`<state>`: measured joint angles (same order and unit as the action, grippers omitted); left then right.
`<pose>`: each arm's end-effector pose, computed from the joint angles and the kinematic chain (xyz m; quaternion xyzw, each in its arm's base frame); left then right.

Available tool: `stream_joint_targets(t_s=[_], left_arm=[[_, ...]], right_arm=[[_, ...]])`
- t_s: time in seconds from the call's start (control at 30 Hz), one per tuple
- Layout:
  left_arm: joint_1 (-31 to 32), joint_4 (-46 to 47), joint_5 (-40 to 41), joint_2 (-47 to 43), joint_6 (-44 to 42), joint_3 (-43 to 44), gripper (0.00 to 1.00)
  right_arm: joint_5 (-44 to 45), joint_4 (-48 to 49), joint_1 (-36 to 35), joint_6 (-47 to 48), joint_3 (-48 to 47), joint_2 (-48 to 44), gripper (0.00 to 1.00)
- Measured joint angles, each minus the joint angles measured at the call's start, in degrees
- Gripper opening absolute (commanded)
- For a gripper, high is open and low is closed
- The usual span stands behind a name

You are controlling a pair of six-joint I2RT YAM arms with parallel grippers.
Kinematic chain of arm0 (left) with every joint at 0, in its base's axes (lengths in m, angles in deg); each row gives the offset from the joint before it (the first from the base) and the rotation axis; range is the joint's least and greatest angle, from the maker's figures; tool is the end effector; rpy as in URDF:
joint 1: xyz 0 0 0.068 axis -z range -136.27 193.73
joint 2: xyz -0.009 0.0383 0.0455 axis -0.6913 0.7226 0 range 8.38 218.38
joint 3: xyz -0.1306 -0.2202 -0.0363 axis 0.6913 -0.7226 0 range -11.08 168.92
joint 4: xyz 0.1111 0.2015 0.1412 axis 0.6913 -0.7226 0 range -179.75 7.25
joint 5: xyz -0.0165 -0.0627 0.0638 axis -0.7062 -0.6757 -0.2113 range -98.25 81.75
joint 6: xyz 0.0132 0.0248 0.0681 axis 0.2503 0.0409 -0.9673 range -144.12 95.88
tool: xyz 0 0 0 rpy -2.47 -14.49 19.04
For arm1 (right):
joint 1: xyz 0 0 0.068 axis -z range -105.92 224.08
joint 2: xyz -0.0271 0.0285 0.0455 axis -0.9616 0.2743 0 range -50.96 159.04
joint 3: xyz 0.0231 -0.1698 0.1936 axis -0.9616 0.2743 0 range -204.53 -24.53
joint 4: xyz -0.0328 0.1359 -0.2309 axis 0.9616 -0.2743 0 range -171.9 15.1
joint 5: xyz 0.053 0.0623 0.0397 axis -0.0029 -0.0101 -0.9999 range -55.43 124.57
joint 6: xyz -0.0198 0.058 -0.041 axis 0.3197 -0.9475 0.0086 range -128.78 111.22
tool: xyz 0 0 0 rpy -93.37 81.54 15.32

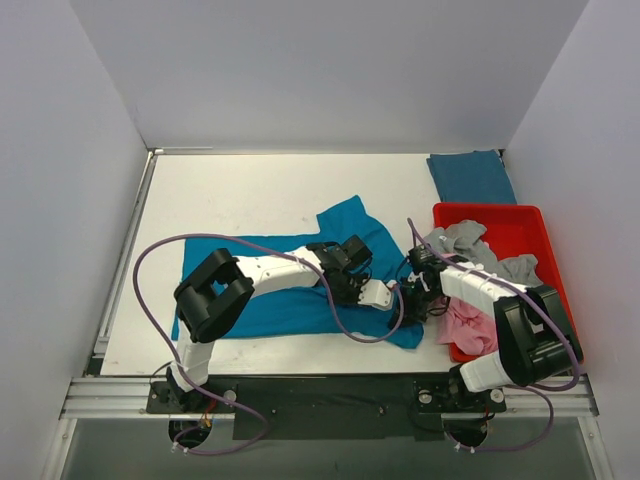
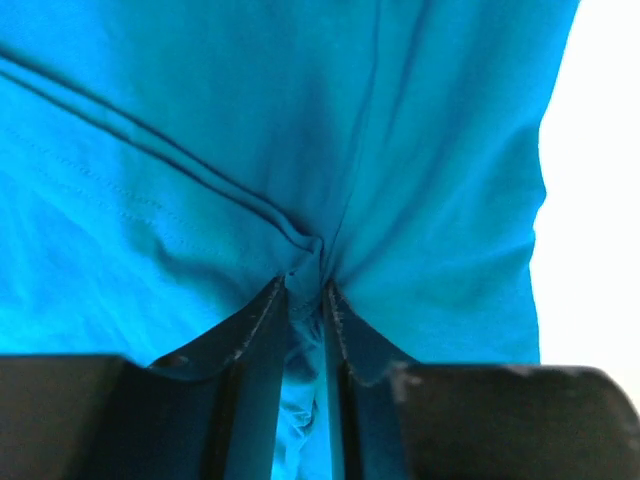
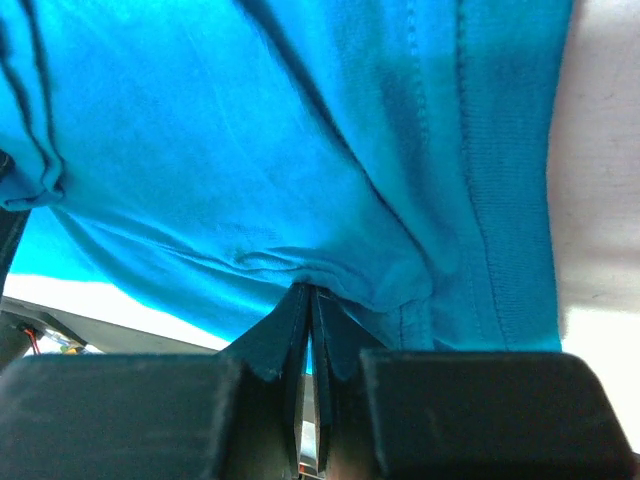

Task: Fold and stack the t-shirts
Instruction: Fold the flattened tshirt in 1/3 of the way

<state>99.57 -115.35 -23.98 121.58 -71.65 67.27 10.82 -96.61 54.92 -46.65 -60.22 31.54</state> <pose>0.2175 -0.3504 0.1236 0.7788 0.5814 -0.1479 0.1834 0.2307 0.1064 0.0950 0.1184 0.9549 0.2647 0.0637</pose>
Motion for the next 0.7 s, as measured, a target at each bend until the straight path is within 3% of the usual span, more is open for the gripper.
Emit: stream_joint_targets(t_s=[0.23, 0.7], left_arm=[[-0.92, -1.14, -0.46, 0.17, 2.29, 1.73, 0.37], [-1.75, -2.36, -3.54, 0.39, 5.14, 4.87, 0.31]], right_arm=[[-1.05, 1.16, 0.87, 0.22, 1.33, -0.98, 0.0], [-1.75, 1.36, 1.25, 0.76, 1.53, -1.01, 0.0]])
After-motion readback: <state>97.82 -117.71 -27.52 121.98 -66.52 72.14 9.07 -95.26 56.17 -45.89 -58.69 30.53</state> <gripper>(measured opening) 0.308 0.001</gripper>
